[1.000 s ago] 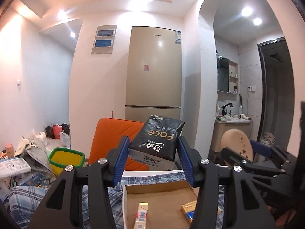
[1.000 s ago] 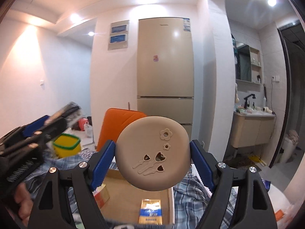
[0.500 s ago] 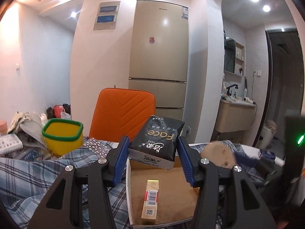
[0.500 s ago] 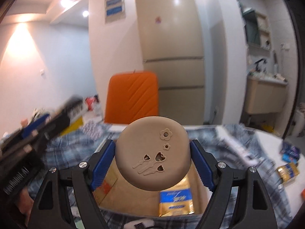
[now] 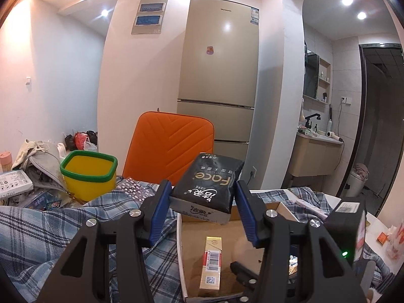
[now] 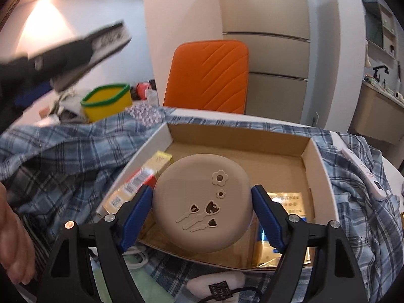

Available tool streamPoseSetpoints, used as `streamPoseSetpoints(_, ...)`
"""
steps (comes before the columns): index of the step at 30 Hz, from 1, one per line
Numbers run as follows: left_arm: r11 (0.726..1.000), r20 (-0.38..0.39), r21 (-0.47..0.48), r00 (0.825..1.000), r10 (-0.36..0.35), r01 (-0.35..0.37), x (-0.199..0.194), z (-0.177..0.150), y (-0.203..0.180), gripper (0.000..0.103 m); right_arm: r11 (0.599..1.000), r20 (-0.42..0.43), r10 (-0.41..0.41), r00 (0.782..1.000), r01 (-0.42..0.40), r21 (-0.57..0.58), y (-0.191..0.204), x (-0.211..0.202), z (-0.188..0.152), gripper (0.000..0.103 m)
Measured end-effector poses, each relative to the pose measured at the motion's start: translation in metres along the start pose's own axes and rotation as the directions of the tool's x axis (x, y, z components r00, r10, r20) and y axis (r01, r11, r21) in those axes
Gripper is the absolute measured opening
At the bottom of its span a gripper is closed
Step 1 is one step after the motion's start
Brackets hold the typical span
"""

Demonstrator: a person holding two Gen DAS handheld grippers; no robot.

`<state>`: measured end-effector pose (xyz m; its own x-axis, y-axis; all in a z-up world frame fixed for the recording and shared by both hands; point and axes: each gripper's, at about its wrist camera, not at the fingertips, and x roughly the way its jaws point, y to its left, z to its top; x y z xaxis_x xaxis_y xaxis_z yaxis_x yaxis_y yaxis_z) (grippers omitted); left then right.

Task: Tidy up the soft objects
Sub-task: 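Lower the coaster and tissue pack into the box and open both grippers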

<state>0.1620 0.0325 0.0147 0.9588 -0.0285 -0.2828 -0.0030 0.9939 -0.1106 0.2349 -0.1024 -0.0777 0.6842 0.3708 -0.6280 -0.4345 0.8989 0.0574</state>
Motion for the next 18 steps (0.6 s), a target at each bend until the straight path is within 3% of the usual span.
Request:
streamPoseSetpoints(13,1.0,0.02,0.015,1.0,-0.007,0.007,-0.005,0.0,0.001,0.051,1.0,0.026,-0.019,0.999,0.019,-0.018,0.003,-0.004,0.001,0.085)
streamPoseSetpoints(18,1.0,0.018,0.01,1.0,-0.008,0.007,-0.004,-0.001,0.001,0.051,0.995,0.059,-0.095,0.994,0.093,0.036,-0.013,-0.019,0.005,0.085)
